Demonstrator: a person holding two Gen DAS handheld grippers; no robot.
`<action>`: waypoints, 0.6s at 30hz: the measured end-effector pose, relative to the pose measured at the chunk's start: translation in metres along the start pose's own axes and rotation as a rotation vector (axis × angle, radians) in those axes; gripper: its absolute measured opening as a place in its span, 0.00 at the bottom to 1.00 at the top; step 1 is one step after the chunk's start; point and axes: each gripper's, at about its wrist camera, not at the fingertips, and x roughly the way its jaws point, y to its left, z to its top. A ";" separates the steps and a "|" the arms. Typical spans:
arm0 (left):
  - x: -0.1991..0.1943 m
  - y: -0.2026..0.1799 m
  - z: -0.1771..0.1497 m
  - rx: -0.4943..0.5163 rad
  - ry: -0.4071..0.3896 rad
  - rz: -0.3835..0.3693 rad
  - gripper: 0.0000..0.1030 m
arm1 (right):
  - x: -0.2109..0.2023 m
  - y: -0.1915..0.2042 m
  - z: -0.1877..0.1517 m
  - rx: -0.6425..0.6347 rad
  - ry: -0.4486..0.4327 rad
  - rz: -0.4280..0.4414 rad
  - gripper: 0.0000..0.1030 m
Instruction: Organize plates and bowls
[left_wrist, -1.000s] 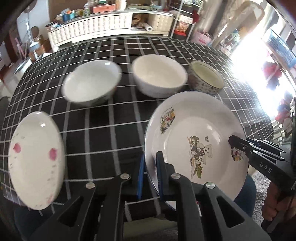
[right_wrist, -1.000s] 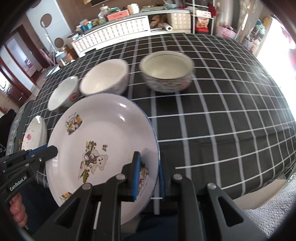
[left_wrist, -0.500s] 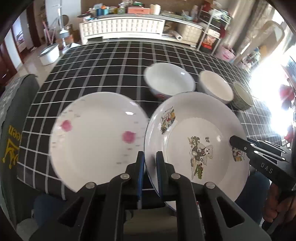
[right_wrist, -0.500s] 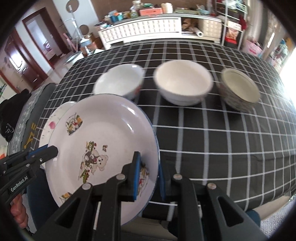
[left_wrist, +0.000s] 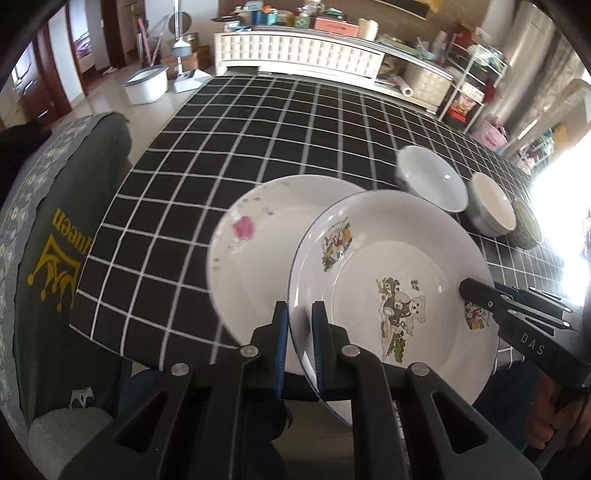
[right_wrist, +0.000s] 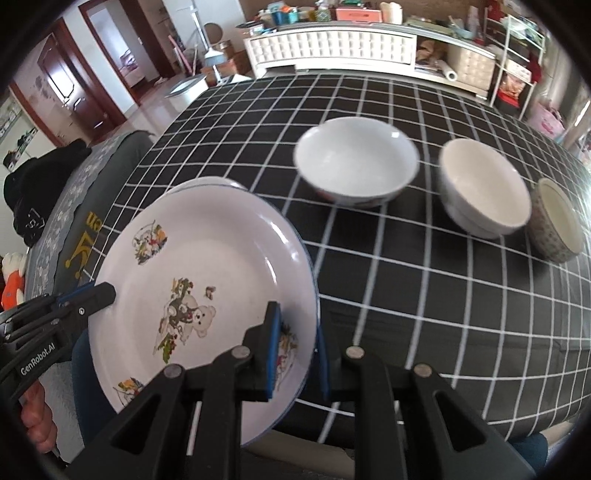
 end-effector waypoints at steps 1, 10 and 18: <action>0.000 0.004 -0.001 -0.008 0.001 0.004 0.11 | 0.002 0.003 0.000 -0.004 0.002 0.001 0.21; 0.009 0.027 -0.005 -0.050 0.021 0.019 0.11 | 0.012 0.029 0.003 -0.047 0.034 -0.010 0.21; 0.016 0.039 -0.003 -0.082 0.029 0.016 0.11 | 0.020 0.039 0.009 -0.073 0.050 -0.019 0.21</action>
